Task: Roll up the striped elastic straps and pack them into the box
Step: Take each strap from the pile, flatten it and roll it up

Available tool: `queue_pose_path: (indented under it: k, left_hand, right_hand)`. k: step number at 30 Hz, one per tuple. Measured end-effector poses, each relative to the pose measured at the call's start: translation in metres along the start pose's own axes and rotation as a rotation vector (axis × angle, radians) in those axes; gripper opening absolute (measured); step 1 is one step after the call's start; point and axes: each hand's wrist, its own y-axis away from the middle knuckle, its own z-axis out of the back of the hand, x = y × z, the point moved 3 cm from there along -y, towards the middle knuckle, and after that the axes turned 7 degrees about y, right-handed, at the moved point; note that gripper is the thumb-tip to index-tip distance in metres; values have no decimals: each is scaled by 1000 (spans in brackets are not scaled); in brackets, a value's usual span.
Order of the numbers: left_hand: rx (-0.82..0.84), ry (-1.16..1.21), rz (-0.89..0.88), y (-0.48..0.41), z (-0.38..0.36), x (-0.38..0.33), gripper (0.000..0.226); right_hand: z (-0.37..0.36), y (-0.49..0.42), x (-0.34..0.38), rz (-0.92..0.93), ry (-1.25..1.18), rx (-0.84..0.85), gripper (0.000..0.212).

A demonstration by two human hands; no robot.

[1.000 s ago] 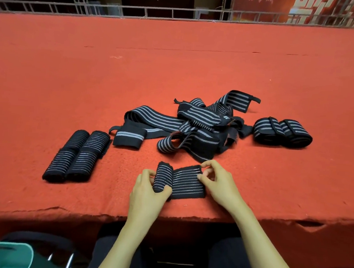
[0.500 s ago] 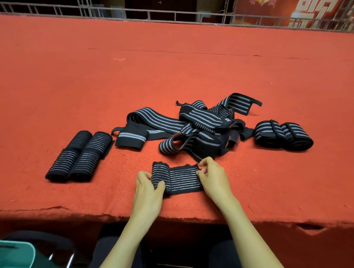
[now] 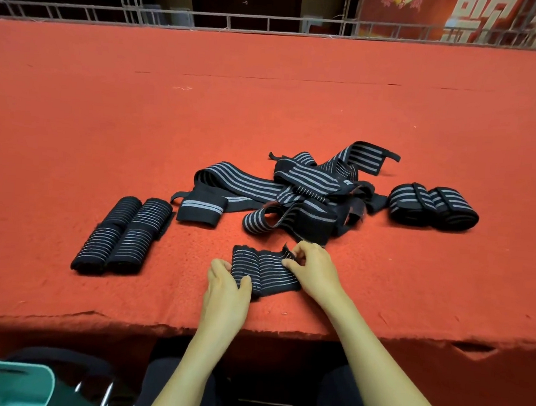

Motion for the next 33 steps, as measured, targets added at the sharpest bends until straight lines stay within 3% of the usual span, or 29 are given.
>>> queue_pose_path:
  k: [3, 9, 12, 15, 17, 20, 23, 26, 28, 31, 33]
  left_hand:
    - [-10, -6, -6, -1, 1, 3, 24]
    - [-61, 236, 132, -7, 8, 15, 12]
    - [-150, 174, 55, -7, 17, 18, 29]
    - [-93, -18, -133, -1, 4, 11, 55]
    - [-87, -51, -211, 2, -6, 5, 67]
    - [-82, -17, -238, 3, -12, -2, 60]
    - [-48, -156, -269, 5, -14, 1, 42]
    - [-122, -187, -396, 12, -15, -8, 47]
    - [-60, -187, -480, 15, -24, -18, 50]
    - [75, -259, -417, 11, -37, -23, 56]
    - [60, -276, -408, 3, -34, -24, 37]
  right_hand:
    - [-2, 2, 7, -8, 58, 5, 13]
    - [5, 14, -3, -66, 73, 5, 13]
    - [9, 24, -16, -111, 77, -43, 12]
    - [11, 28, -18, -131, 66, -66, 9]
    - [9, 29, -13, -114, 94, -88, 23]
    - [5, 29, -9, -93, 109, -104, 17]
    - [6, 27, -11, -106, 78, -76, 14]
    - [7, 28, -13, -101, 33, -81, 10]
    - [7, 29, -13, -99, 1, -87, 12]
    - [9, 30, -14, -87, -37, -73, 15]
    - [10, 29, -17, -91, -108, -67, 21]
